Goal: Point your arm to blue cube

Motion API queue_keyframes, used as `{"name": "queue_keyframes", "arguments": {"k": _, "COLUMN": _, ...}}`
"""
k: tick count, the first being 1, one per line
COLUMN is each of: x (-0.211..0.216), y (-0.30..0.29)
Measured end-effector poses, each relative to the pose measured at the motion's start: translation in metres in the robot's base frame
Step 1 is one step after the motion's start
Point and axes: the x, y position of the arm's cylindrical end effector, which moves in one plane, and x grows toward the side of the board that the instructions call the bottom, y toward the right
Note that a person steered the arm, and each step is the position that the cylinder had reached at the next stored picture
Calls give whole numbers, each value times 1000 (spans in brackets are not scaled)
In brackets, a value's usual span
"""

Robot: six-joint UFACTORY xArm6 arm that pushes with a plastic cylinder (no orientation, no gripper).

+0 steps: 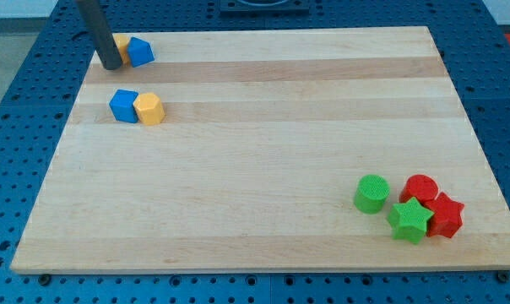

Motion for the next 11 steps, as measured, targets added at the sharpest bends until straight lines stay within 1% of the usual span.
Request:
{"name": "queue_keyframes", "arguments": {"k": 1, "x": 16, "y": -16}}
{"name": "queue_keyframes", "arguments": {"k": 3, "x": 108, "y": -22}}
{"name": "queue_keyframes", "arguments": {"k": 4, "x": 150, "y": -35}}
{"name": "queue_keyframes", "arguments": {"k": 5, "x": 171, "y": -33}}
{"name": "queue_keyframes", "arguments": {"k": 7, "x": 170, "y": -32}}
{"name": "queue_keyframes", "arguments": {"k": 9, "x": 142, "y": -22}}
{"name": "queue_keyframes", "arguments": {"k": 10, "x": 121, "y": -21}}
{"name": "queue_keyframes", "arguments": {"k": 11, "x": 124, "y": -12}}
